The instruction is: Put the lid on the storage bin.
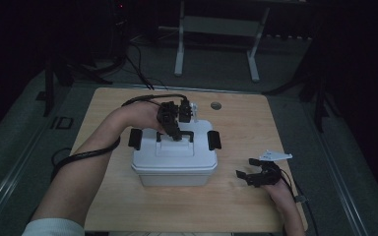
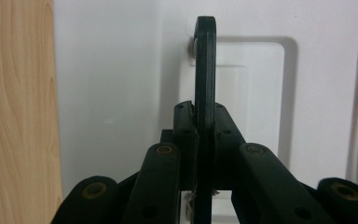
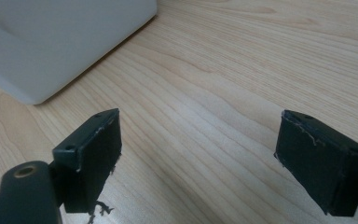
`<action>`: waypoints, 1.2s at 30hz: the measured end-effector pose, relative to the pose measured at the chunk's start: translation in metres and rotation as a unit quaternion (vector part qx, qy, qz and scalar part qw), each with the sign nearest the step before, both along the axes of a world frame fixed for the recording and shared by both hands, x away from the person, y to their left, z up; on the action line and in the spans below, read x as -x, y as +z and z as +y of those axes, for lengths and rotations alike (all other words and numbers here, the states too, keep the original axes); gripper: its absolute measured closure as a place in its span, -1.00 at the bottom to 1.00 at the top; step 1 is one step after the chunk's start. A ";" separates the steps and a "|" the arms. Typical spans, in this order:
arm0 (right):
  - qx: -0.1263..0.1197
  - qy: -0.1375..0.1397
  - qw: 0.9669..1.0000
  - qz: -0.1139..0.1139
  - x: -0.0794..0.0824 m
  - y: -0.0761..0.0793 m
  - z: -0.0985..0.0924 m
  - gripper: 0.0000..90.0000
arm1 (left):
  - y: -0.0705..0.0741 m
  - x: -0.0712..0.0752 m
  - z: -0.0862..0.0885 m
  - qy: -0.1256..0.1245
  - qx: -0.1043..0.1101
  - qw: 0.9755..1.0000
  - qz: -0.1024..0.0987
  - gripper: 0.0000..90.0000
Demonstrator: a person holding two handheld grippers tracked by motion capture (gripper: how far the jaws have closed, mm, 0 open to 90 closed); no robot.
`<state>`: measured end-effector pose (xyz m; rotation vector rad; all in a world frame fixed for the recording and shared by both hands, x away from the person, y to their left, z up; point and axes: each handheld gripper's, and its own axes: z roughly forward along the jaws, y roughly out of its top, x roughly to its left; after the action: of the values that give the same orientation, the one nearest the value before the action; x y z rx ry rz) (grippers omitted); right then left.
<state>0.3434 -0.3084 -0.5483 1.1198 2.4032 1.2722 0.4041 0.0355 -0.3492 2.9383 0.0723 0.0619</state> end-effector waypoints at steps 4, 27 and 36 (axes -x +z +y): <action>-0.001 -0.001 1.000 0.002 0.000 0.000 -0.001 -0.69 | -0.007 -0.002 0.000 0.002 -0.006 1.000 0.004 0.85; 0.003 0.000 1.000 0.005 0.000 -0.002 0.001 -0.69 | -0.017 -0.015 0.032 0.094 0.049 0.994 0.002 -0.30; 0.004 -0.002 1.000 0.005 0.000 -0.001 0.001 -0.69 | -0.018 -0.014 0.062 0.116 0.108 0.987 0.015 -0.72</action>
<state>0.3432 -0.3072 -0.5498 1.1303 2.4105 1.2584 0.4184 0.0977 -0.3668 2.7009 0.3989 0.0404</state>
